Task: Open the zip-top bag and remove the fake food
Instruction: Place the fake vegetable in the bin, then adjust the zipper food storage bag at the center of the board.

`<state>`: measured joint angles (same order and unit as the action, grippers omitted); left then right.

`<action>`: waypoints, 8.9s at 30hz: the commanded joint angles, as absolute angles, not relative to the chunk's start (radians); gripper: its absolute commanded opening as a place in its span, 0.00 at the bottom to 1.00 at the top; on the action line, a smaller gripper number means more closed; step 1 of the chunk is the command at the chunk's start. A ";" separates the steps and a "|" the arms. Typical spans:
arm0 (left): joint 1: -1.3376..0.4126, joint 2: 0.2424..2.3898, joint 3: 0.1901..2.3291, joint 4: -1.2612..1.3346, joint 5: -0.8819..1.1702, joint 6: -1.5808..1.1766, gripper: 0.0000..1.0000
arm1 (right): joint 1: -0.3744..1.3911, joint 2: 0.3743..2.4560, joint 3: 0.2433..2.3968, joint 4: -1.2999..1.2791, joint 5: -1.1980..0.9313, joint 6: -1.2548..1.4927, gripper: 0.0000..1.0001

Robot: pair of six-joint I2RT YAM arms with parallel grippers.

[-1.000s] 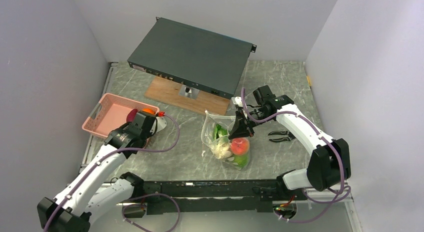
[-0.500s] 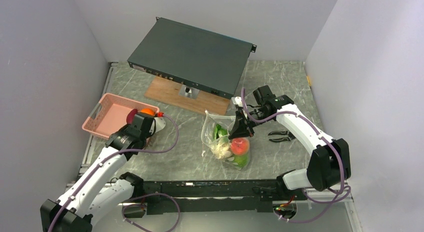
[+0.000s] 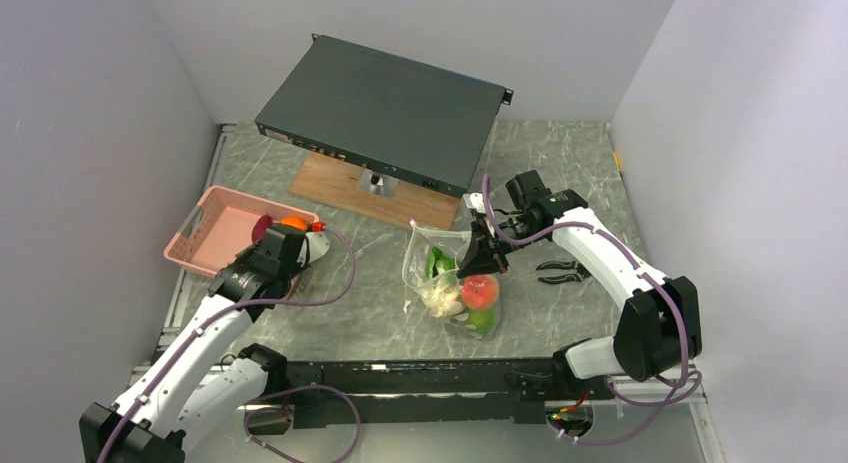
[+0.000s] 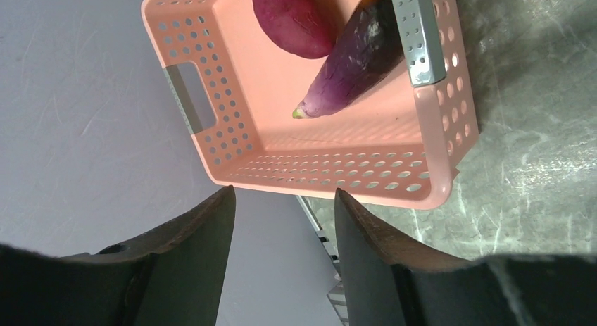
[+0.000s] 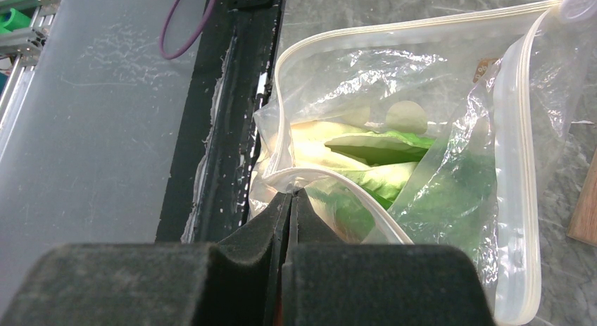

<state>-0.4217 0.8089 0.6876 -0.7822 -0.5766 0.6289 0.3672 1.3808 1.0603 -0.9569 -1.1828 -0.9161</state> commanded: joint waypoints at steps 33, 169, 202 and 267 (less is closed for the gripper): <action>-0.413 0.732 0.790 -0.082 0.458 -0.637 0.94 | 0.362 1.378 1.106 -1.061 -1.199 -1.046 0.00; -0.864 1.123 0.982 -0.335 0.241 -0.447 0.00 | 0.432 1.375 1.449 -1.480 -1.151 -1.251 0.63; -0.874 1.203 1.140 -0.355 0.441 -0.332 0.00 | 0.457 1.413 1.340 -0.812 -0.886 -0.426 0.00; -0.872 1.117 1.048 -0.244 0.398 -0.299 0.00 | 0.636 1.433 1.378 -1.028 -0.888 -0.850 0.09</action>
<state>-0.8692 1.1255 1.0039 -0.2749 0.4271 -0.3016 0.6254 1.4357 1.3842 -1.0851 -0.9390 -0.8909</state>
